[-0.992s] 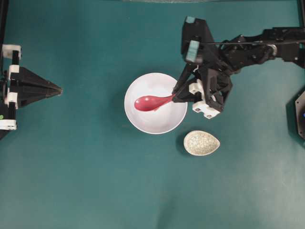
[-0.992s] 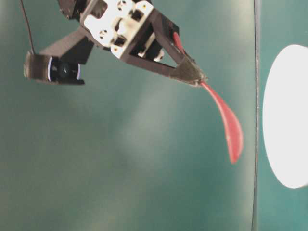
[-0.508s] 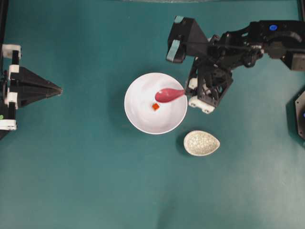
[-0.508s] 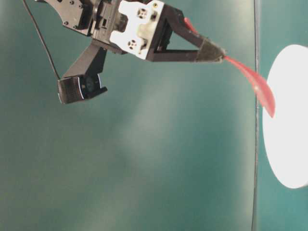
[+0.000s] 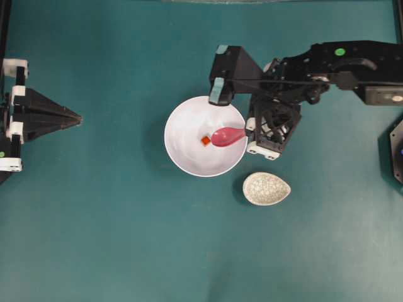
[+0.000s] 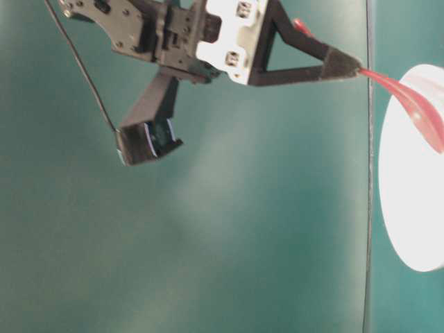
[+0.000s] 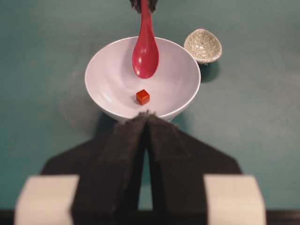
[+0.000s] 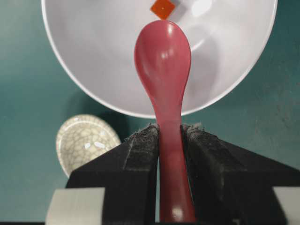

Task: Grip the spoon and scoop the red block from the bowl with right arm.
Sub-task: 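Lower the spoon bowl into the white bowl beside the red cube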

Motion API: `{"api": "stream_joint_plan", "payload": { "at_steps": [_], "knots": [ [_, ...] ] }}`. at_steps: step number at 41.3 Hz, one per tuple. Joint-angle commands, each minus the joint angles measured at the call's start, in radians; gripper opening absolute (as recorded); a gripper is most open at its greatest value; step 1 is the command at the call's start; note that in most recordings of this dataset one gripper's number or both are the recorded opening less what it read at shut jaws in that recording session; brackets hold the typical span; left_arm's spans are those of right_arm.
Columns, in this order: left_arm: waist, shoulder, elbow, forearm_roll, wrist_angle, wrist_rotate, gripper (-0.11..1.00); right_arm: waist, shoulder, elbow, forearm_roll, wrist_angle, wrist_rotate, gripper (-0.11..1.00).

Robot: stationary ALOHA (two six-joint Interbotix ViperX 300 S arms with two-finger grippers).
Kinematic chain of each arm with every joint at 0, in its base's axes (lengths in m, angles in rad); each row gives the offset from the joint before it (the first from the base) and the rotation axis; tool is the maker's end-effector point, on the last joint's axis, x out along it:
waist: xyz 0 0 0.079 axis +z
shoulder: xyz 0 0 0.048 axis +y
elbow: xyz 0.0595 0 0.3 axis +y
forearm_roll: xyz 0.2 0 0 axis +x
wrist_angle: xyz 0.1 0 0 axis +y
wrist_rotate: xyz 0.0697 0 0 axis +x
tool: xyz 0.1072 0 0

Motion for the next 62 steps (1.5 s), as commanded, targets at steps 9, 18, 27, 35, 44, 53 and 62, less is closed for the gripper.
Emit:
{"api": "stream_joint_plan", "payload": {
  "at_steps": [9, 18, 27, 35, 44, 53, 62],
  "knots": [
    [0.003, 0.012, -0.021, 0.003, -0.003, 0.0, 0.0, 0.005, 0.041, -0.066, -0.009, 0.025, 0.002, 0.25],
    [0.003, 0.012, -0.021, 0.003, -0.003, -0.002, 0.0, 0.008, 0.061, -0.087, -0.028, 0.067, -0.002, 0.25],
    [0.003, 0.012, -0.021, 0.003, -0.003, -0.002, 0.0, 0.011, 0.074, -0.1, -0.028, 0.069, -0.003, 0.25],
    [0.003, 0.012, -0.021, 0.003, -0.003, -0.002, 0.0, 0.014, 0.095, -0.114, -0.028, 0.069, -0.002, 0.25],
    [0.003, 0.011, -0.021, 0.003, -0.003, -0.002, 0.0, 0.015, 0.118, -0.137, -0.029, 0.066, -0.005, 0.25],
    [0.003, 0.012, -0.02, 0.003, -0.005, -0.002, 0.0, 0.015, 0.144, -0.167, -0.037, 0.055, -0.006, 0.25],
    [0.003, 0.011, -0.021, 0.003, -0.003, 0.0, 0.0, 0.015, 0.167, -0.209, -0.038, 0.021, -0.003, 0.25]
  ]
}}
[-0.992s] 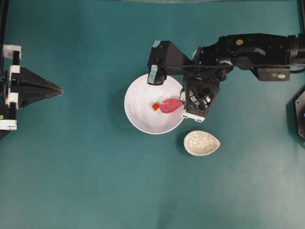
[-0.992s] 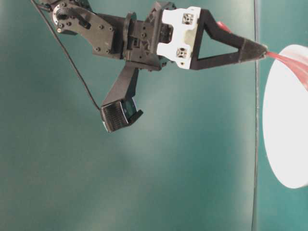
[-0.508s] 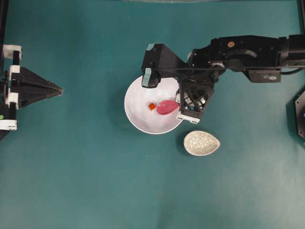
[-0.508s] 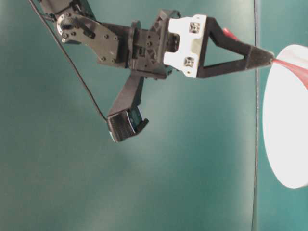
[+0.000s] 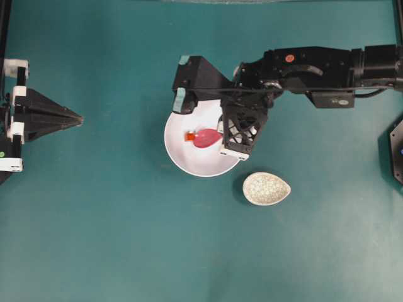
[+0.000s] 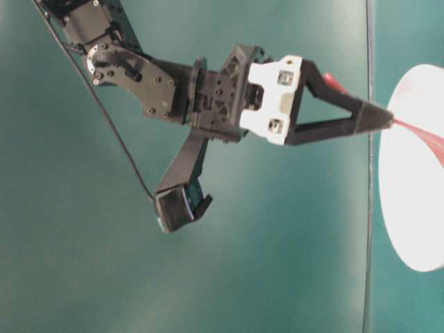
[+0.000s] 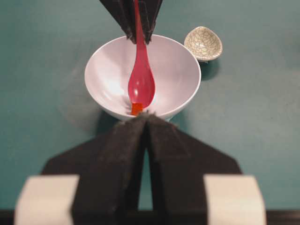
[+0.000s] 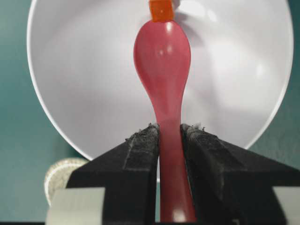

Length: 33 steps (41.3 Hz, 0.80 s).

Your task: Grip the spoon and scoop the red block from the bowl with right arm.

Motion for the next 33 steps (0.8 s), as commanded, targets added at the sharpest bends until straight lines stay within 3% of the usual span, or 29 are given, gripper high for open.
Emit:
{"api": "stream_joint_plan", "payload": {
  "at_steps": [1, 33],
  "knots": [
    [0.003, 0.006, -0.021, 0.003, -0.005, 0.0, 0.0, 0.003, -0.011, -0.041, 0.0, -0.011, 0.005, 0.25],
    [0.003, 0.003, -0.023, 0.003, -0.005, 0.0, 0.0, 0.002, -0.005, -0.057, 0.0, -0.087, 0.014, 0.25]
  ]
}}
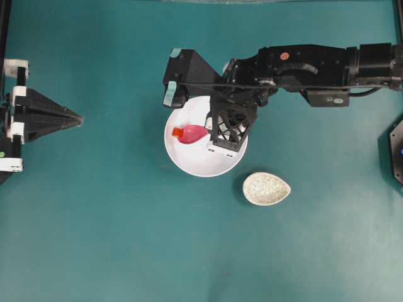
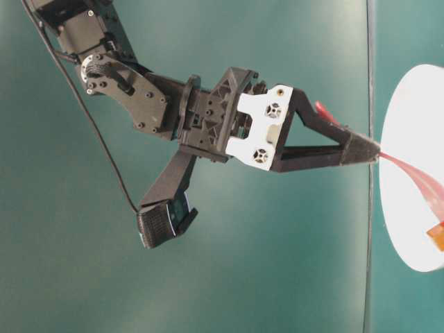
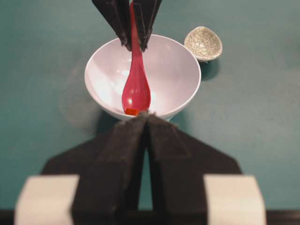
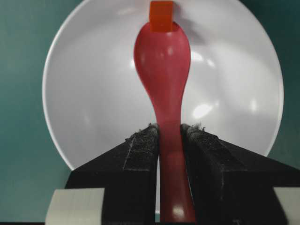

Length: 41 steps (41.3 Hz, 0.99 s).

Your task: Grip the spoon and scoop the red block from the bowl with right arm.

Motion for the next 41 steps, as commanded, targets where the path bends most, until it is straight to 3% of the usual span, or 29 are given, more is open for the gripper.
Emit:
{"api": "stream_joint_plan", "payload": {
  "at_steps": [1, 19, 41],
  "knots": [
    [0.003, 0.003, -0.023, 0.002, -0.005, 0.0, 0.0, 0.002, -0.017, -0.025, 0.0, -0.018, 0.002, 0.25],
    [0.003, 0.003, -0.023, 0.002, -0.003, -0.002, 0.0, 0.0, -0.035, -0.003, 0.0, -0.032, 0.002, 0.25],
    [0.003, 0.002, -0.023, 0.002, -0.002, -0.003, 0.0, 0.005, -0.117, 0.126, 0.005, -0.107, 0.005, 0.25]
  ]
}}
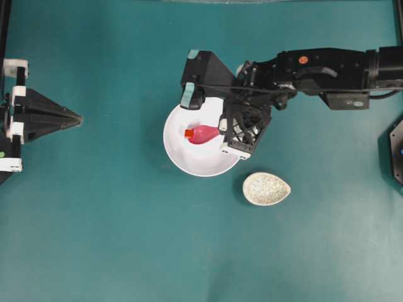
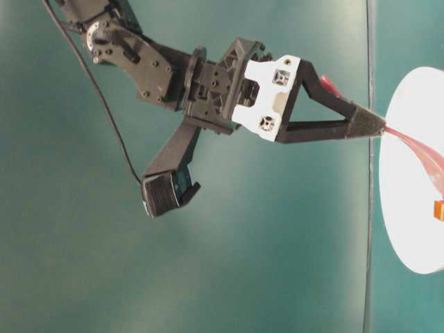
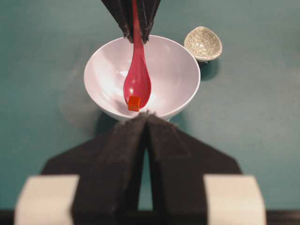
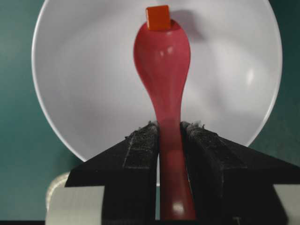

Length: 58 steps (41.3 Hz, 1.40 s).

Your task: Grip the spoon and scoop the red block from the bowl with right arm.

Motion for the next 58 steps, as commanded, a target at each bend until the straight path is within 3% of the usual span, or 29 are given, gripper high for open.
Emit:
{"api": "stream_joint_plan", "payload": {
  "at_steps": [1, 14, 26, 49, 58],
  "knots": [
    [0.003, 0.003, -0.023, 0.002, -0.005, -0.003, 0.0, 0.006, -0.041, 0.008, 0.005, -0.035, 0.003, 0.25],
    [0.003, 0.002, -0.023, 0.002, -0.002, -0.003, 0.0, 0.011, -0.058, 0.037, 0.005, -0.101, 0.002, 0.25],
    [0.003, 0.002, -0.023, 0.002, 0.002, -0.003, 0.0, 0.011, -0.06, 0.037, 0.003, -0.078, 0.002, 0.25],
    [0.002, 0.002, -0.023, 0.002, 0.002, -0.003, 0.0, 0.005, -0.075, -0.095, 0.0, 0.265, 0.0, 0.25],
    [0.003, 0.002, -0.023, 0.002, 0.002, -0.002, 0.0, 0.002, -0.066, -0.087, -0.009, 0.282, -0.006, 0.25]
  ]
}}
